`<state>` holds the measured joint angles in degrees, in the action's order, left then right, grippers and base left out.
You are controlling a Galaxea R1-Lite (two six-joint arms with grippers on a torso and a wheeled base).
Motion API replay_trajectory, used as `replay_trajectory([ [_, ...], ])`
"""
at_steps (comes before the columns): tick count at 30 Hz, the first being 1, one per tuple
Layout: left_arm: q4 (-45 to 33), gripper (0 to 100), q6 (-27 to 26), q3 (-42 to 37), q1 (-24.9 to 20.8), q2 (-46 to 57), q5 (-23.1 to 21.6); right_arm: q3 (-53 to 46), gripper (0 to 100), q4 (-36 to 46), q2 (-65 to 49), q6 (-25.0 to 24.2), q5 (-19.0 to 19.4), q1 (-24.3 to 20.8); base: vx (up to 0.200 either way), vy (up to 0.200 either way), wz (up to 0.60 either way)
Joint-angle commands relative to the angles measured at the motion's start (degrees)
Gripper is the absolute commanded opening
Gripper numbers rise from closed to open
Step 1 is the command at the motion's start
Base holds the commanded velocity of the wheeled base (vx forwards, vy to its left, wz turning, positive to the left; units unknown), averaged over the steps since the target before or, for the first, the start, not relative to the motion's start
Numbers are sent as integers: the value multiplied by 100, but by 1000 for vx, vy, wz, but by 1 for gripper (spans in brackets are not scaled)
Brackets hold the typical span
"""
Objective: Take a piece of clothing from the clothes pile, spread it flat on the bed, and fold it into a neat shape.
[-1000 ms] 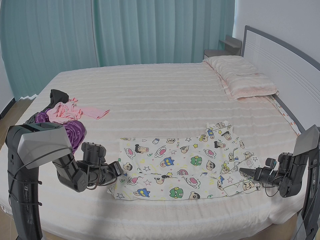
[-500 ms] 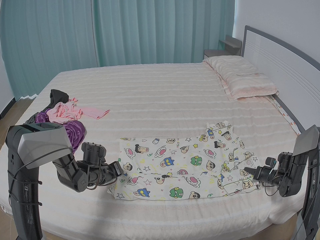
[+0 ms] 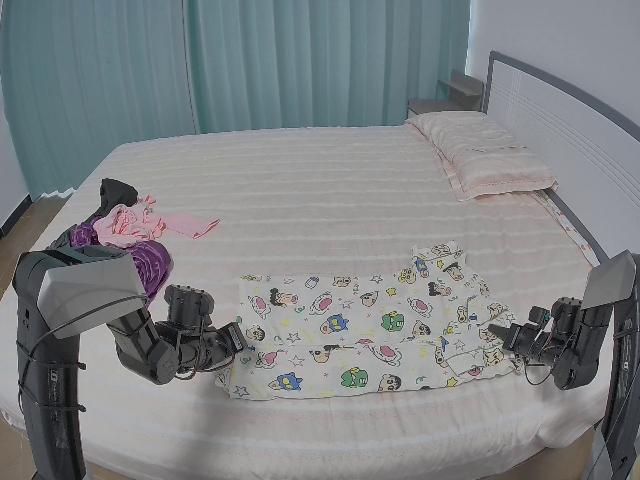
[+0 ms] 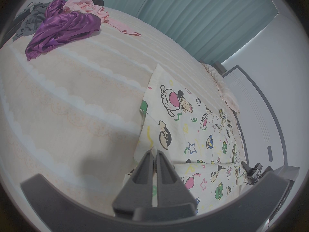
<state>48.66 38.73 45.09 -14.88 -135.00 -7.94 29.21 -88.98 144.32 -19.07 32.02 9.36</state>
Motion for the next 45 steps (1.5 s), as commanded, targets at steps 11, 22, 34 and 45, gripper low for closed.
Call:
replay_trajectory([
  [11,20,100,196,43,-6,9,20,-20,100,-41,-80,-45,-74,57,0,0,0],
  [22,29,100,882,-88,276,598,3,-3,100,-41,-871,-994,-205,400,0,0,0],
  [34,20,100,926,-36,232,571,11,-3,100,-41,-871,-1029,-205,400,0,-133,0],
  [45,196,100,908,-71,232,562,11,-3,100,-41,-836,-1029,-205,373,0,-18,0],
])
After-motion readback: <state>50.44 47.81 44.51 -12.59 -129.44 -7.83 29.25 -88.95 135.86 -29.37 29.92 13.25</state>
